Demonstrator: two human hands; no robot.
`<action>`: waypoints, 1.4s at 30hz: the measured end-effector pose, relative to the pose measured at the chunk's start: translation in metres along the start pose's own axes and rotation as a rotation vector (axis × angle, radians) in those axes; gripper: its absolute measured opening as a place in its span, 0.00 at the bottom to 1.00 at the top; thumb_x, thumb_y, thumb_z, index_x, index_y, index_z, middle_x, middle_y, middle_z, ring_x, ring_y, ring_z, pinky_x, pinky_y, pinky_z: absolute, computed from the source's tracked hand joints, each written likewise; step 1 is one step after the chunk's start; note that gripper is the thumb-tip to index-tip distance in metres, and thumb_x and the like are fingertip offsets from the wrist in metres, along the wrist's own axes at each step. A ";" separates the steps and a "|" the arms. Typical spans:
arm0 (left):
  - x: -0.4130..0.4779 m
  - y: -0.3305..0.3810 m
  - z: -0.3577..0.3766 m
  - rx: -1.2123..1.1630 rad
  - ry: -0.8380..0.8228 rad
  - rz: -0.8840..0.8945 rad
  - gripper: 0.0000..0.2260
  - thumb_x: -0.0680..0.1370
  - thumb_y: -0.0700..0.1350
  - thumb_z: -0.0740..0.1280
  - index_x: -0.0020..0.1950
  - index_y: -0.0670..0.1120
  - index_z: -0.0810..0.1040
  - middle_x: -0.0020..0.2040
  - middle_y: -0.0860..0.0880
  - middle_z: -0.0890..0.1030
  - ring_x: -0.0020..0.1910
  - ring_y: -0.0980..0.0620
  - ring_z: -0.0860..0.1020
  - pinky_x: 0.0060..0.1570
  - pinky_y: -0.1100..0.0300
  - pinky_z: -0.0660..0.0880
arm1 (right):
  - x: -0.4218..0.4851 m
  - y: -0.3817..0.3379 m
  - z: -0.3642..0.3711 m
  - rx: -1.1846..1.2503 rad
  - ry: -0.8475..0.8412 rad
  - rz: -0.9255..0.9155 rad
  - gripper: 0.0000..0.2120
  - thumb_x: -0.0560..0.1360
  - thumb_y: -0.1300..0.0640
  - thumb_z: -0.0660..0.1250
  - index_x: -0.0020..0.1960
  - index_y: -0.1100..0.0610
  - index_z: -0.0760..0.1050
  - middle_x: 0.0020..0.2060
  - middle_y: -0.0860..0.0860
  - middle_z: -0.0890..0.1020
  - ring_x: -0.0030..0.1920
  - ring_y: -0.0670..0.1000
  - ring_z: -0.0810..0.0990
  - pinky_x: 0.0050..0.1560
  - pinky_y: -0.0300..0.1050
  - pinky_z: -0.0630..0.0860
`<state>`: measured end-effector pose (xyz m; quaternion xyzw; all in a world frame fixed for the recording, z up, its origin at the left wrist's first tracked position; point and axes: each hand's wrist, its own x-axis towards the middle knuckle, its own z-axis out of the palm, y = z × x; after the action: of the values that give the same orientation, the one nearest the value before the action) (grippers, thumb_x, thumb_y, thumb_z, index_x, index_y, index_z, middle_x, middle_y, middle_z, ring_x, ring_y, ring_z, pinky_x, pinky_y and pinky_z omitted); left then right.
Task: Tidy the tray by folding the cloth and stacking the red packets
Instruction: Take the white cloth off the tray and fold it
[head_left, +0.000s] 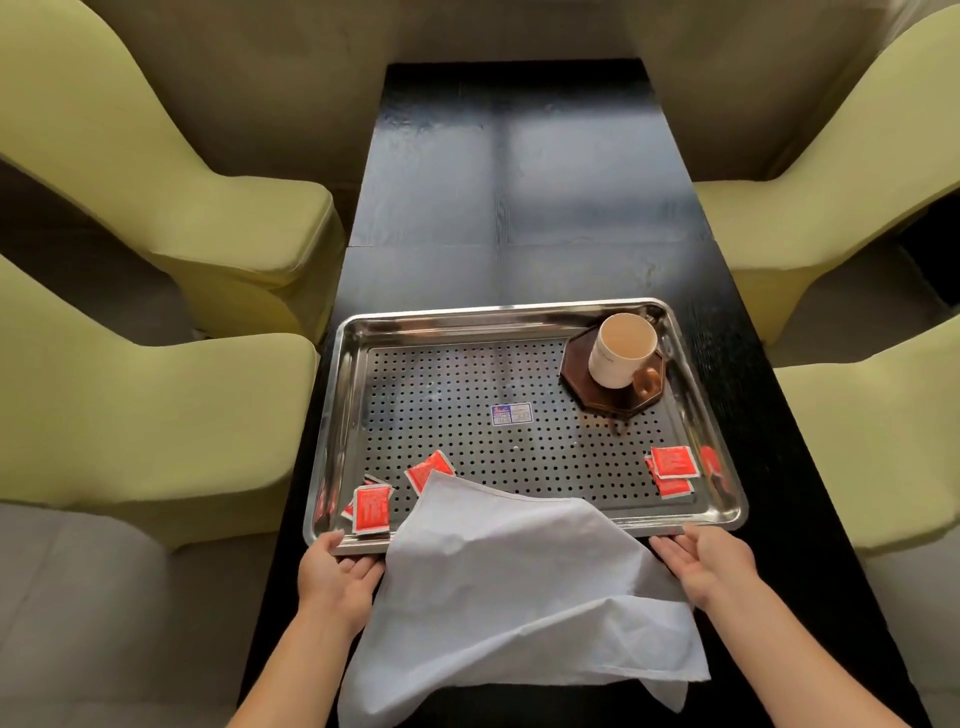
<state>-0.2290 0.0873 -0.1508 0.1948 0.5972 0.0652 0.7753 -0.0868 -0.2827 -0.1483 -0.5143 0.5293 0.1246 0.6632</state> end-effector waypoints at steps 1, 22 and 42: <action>0.000 -0.001 0.001 0.002 0.002 0.009 0.26 0.80 0.43 0.59 0.77 0.38 0.60 0.73 0.37 0.68 0.71 0.37 0.70 0.72 0.44 0.66 | 0.000 0.000 0.001 0.011 0.000 0.000 0.15 0.79 0.71 0.61 0.65 0.72 0.69 0.66 0.70 0.73 0.64 0.70 0.75 0.58 0.59 0.77; 0.045 0.041 0.076 0.050 -0.081 0.094 0.25 0.79 0.36 0.57 0.77 0.39 0.60 0.74 0.37 0.67 0.74 0.37 0.67 0.74 0.44 0.62 | 0.014 -0.037 0.068 0.122 -0.033 -0.038 0.09 0.78 0.74 0.60 0.56 0.67 0.73 0.55 0.65 0.79 0.53 0.63 0.81 0.53 0.55 0.80; 0.072 0.060 0.125 -0.023 -0.158 0.074 0.26 0.77 0.37 0.58 0.76 0.38 0.63 0.70 0.36 0.71 0.70 0.36 0.71 0.72 0.44 0.66 | 0.036 -0.072 0.115 0.124 -0.062 -0.050 0.11 0.79 0.73 0.61 0.59 0.66 0.74 0.48 0.62 0.80 0.55 0.63 0.82 0.55 0.57 0.82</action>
<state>-0.0823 0.1383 -0.1669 0.2125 0.5257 0.0851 0.8193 0.0445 -0.2344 -0.1488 -0.4813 0.5021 0.0909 0.7127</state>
